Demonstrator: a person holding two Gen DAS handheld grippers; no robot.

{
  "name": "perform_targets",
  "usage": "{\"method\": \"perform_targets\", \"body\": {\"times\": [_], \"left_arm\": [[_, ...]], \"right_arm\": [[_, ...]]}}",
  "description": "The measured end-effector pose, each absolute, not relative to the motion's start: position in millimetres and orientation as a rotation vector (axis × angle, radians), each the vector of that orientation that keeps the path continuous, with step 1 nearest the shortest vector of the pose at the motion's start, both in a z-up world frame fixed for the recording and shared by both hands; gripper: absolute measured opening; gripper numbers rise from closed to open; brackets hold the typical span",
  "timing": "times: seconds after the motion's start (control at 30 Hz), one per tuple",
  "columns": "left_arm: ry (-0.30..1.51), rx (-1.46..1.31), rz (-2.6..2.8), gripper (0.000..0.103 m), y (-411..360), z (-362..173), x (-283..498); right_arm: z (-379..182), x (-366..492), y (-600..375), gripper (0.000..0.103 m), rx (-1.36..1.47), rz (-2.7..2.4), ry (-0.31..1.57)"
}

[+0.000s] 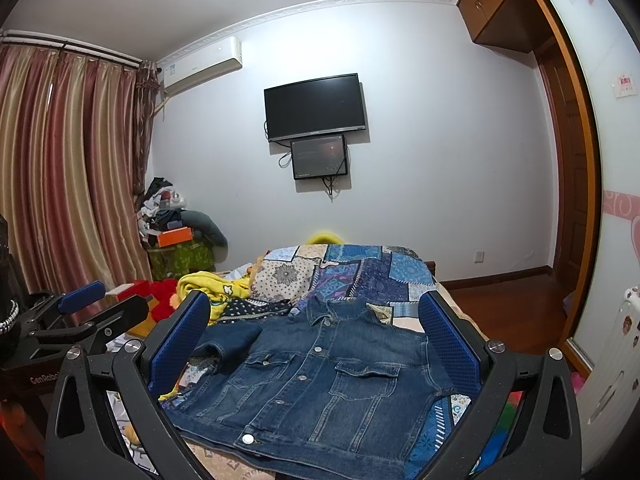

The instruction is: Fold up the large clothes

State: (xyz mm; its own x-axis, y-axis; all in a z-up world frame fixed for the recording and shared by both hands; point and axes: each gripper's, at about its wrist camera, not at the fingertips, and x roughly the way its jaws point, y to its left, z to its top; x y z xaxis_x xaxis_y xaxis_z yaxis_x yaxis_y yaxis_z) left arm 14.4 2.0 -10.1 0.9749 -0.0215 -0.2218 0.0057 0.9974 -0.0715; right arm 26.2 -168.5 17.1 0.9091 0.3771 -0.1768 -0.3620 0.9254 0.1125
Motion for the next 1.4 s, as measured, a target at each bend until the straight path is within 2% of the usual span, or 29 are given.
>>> {"method": "perform_targets", "body": {"times": [0.5,0.83,1.1,1.4], "left_arm": [[0.245,-0.073,0.000,0.103,7,-13,25],[0.303,-0.099,0.053,0.103,35,-24,69],[0.416,-0.155,0.133,0.103,84,-55,131],[0.578,-0.261,0.261,0.102,164,-118,197]], "right_arm": [[13,40,-168,0.103,0.082,0.380,0.228],[0,83,-156,0.103,0.070,0.380,0.302],[-26,139,-139,0.103,0.052,0.383,0.417],[-71,207,-121,0.103,0.002,0.389,0.600]]}}
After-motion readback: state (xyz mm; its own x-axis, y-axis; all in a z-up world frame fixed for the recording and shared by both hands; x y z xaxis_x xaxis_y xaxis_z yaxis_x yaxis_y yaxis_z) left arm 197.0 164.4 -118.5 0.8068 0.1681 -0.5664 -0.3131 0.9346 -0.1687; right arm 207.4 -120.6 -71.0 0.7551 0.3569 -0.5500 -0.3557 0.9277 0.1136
